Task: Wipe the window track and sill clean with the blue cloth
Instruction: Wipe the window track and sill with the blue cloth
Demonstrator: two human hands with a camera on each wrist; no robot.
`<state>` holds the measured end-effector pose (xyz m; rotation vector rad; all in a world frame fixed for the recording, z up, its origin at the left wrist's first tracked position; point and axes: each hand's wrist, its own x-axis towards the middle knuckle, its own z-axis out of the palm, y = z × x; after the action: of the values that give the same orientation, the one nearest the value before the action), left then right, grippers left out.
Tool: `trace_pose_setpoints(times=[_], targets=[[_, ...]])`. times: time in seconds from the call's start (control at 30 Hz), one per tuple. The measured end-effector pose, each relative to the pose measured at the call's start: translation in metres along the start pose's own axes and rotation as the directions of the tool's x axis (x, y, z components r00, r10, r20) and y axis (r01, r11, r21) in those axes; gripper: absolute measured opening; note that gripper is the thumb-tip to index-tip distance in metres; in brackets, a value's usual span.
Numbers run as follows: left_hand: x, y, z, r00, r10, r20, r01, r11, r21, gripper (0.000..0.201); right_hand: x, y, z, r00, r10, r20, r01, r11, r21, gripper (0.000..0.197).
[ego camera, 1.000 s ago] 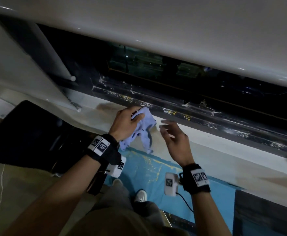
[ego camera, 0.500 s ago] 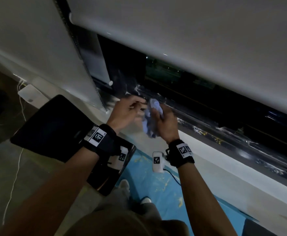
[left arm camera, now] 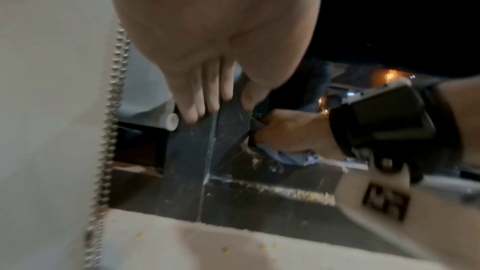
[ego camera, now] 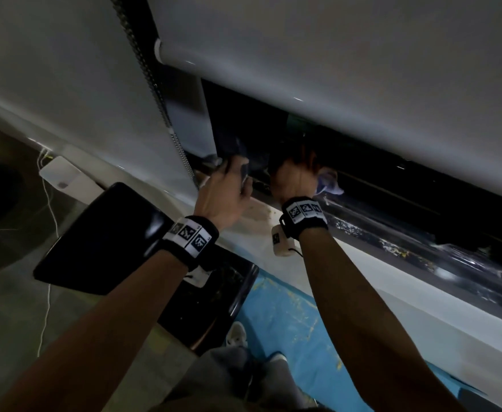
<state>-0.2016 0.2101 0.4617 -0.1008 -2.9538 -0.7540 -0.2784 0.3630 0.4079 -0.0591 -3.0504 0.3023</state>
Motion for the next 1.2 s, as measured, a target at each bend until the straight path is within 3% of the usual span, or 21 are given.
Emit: trace_pose_setpoints(times=[0.1,0.2,0.3,0.37,0.47,0.6,0.67,0.8,0.9,0.97,1.03,1.13,1.2], targets=[[-0.002,-0.011,0.001,0.992,-0.002,-0.122,-0.004,0.999,-0.048,0.038,0.002,0.004,0.004,0.999,0.009,0.047,-0.007,0.999,-0.048,0.045],[0.002,-0.011,0.005,0.971,-0.129,-0.203,0.090,0.978,-0.190,0.055,0.003,0.021,-0.002,0.989,-0.040,0.141,0.053,0.995,-0.087,0.045],[0.016,-0.002,0.005,0.948,-0.247,-0.198,0.196,0.949,-0.247,0.071,0.003,0.034,-0.004,0.986,-0.042,0.161,0.057,0.994,-0.096,0.050],[0.026,0.004,0.006,0.939,-0.275,-0.205,0.216,0.939,-0.268,0.079,0.001,0.028,-0.004,0.987,-0.015,0.159,0.030,0.996,-0.089,0.042],[0.032,0.010,0.008,0.942,-0.270,-0.200,0.209,0.937,-0.281,0.087,-0.003,0.015,-0.005,0.987,-0.031,0.160,0.039,0.998,-0.047,0.043],[0.024,0.000,0.013,0.951,-0.232,-0.202,0.177,0.950,-0.257,0.089,-0.008,0.031,-0.006,0.980,-0.145,0.139,0.145,0.989,0.010,0.043],[0.010,-0.010,0.018,0.959,-0.178,-0.220,0.127,0.966,-0.227,0.081,-0.008,0.039,-0.013,0.978,-0.101,0.182,0.108,0.994,-0.031,0.036],[-0.018,-0.009,0.031,0.968,0.058,-0.245,-0.079,0.994,-0.077,0.059,0.000,0.027,-0.015,0.990,-0.077,0.120,0.098,0.979,-0.179,0.035],[-0.013,0.000,0.028,0.935,0.257,-0.242,-0.240,0.966,0.100,0.049,-0.005,0.012,-0.006,0.977,-0.148,0.155,0.161,0.984,-0.071,0.023],[0.000,0.005,0.018,0.890,0.378,-0.255,-0.340,0.923,0.180,0.044,-0.011,0.016,-0.009,0.976,-0.182,0.123,0.179,0.983,0.039,0.020],[0.013,0.011,0.005,0.820,0.513,-0.254,-0.443,0.850,0.284,0.039,-0.014,0.027,-0.015,0.975,-0.182,0.128,0.182,0.983,0.017,0.027],[0.038,0.023,-0.020,0.688,0.696,-0.203,-0.541,0.680,0.495,0.033,-0.004,0.045,-0.012,0.983,-0.073,0.170,0.086,0.993,-0.076,0.029],[0.057,0.026,-0.036,0.658,0.746,-0.106,-0.550,0.571,0.609,0.040,0.001,0.042,-0.008,0.987,-0.036,0.155,0.050,0.995,-0.085,0.030]])
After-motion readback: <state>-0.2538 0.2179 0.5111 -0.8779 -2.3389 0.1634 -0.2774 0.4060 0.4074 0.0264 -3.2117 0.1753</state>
